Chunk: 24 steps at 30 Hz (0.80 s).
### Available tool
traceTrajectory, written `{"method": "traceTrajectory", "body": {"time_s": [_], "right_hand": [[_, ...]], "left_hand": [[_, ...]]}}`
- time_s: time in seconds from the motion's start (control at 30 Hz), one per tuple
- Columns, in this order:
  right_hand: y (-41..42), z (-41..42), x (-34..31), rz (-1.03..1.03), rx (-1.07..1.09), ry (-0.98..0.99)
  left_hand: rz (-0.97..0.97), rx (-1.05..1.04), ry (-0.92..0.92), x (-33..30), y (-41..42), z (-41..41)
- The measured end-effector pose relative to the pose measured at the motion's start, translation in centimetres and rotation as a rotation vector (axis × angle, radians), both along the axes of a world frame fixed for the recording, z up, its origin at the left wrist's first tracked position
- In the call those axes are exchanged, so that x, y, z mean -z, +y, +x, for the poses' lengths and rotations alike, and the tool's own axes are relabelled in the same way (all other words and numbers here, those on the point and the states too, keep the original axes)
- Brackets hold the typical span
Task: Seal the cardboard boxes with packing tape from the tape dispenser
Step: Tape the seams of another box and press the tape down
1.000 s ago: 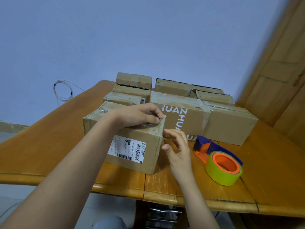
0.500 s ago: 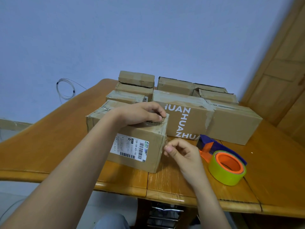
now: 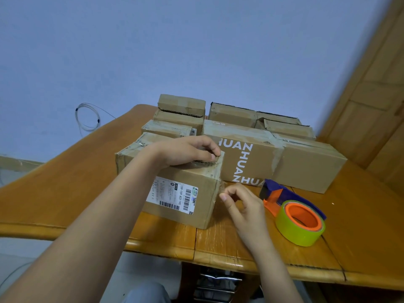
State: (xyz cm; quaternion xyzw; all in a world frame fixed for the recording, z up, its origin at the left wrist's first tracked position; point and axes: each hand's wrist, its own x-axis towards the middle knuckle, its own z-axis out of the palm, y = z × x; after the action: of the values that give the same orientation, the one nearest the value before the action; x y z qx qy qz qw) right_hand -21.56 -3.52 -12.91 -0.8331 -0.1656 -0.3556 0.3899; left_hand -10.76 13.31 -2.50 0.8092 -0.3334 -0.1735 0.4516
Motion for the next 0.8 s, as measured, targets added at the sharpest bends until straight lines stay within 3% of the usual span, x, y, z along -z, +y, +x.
{"method": "traceTrajectory", "body": {"time_s": [0.17,0.37,0.47,0.8], "right_hand": [[-1.7,0.4,2.7,-0.298,0.139,0.012],[-1.7,-1.6,0.5,0.258,0.031,0.073],[-1.0,-1.6,-0.5,0.412,-0.037,0.103],[1.7,-0.9,-2.3,0.428,-0.127,0.044]], "left_hand": [[-0.012,0.006,0.007,0.1,0.3,-0.2],[0.014,0.005,-0.008,0.0,0.0,-0.2],[-0.002,0.004,-0.008,0.0,0.0,-0.1],[-0.024,0.017,-0.006,0.3,-0.1,0.2]]}}
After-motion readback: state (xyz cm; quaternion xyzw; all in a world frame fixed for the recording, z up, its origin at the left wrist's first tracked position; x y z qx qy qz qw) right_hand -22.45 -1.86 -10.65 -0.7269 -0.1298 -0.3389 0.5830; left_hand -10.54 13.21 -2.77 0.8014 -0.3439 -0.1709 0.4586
